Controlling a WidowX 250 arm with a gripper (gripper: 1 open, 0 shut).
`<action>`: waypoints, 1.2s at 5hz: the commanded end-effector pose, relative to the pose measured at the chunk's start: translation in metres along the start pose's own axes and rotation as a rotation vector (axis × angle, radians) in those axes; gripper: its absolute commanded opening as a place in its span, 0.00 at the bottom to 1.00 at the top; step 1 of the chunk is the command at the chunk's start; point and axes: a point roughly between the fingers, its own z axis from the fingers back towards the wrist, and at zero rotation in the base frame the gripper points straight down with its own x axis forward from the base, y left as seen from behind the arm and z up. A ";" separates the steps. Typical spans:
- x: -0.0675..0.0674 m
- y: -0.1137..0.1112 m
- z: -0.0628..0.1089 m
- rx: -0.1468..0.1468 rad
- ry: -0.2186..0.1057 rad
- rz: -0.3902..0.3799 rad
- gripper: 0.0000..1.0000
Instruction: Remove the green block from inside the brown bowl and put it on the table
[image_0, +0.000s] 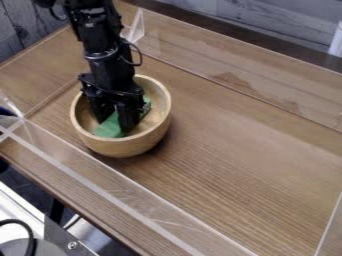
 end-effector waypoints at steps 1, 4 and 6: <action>0.008 0.001 0.010 0.008 -0.032 0.004 0.00; 0.016 -0.006 0.033 0.023 -0.050 0.056 0.00; 0.034 -0.032 0.079 0.010 -0.064 0.064 0.00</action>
